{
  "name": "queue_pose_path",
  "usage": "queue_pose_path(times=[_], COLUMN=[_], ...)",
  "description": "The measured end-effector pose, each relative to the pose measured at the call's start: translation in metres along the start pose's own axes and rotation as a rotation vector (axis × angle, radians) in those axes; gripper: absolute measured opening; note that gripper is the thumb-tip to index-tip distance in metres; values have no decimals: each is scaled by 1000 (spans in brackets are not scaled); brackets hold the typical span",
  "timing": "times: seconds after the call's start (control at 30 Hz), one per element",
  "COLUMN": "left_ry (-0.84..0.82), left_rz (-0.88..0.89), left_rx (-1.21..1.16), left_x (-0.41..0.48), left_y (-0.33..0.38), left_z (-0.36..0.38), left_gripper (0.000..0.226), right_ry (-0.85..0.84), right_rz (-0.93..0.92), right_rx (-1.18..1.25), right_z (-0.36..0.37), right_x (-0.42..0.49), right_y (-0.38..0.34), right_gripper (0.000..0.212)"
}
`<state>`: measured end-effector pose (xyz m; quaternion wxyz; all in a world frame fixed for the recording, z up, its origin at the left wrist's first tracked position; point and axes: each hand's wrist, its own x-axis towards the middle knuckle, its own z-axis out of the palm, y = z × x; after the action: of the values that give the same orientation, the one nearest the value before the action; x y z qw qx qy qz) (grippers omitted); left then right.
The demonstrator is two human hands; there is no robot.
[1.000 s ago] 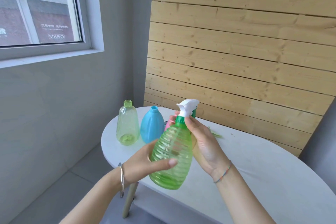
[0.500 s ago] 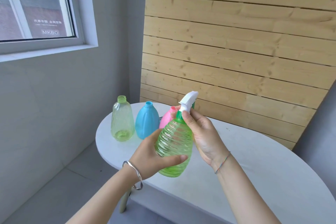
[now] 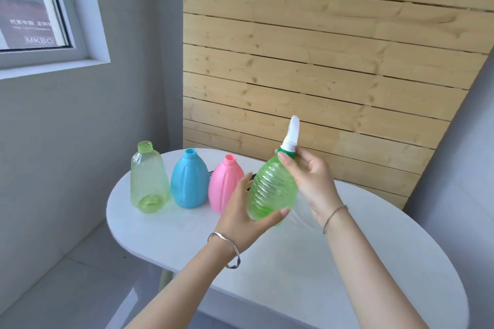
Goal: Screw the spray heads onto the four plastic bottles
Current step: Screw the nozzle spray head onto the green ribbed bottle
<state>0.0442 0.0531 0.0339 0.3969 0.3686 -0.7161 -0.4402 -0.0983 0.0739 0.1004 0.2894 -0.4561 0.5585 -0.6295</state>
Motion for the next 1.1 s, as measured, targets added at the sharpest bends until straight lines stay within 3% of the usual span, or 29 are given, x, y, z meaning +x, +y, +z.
queue_pose_path(times=[0.1,0.17,0.27,0.37,0.97,1.1], left_ry=[38,32,1,-11,-51,-52], left_rz=[-44,-76,-74,-81,-100,-93], left_rx=[-11,3,68,128,192,189], left_x=[11,18,30,36,46,44], left_y=[-2,-8,-16,-24,-42,-40], left_z=[18,29,46,53,67,65], left_gripper=[93,77,57,53,38,37], right_ry=[131,172,217,240,130,112], right_rz=[-118,-158,-142,-111,-35,-32], right_rx=[-149,-248,-308,-306,-342,-372], right_z=[-32,-49,-74,-92,-110,-112], right_x=[40,63,92,109,125,119], right_y=[6,18,48,70,115,116], right_gripper=[26,28,30,33,27,34])
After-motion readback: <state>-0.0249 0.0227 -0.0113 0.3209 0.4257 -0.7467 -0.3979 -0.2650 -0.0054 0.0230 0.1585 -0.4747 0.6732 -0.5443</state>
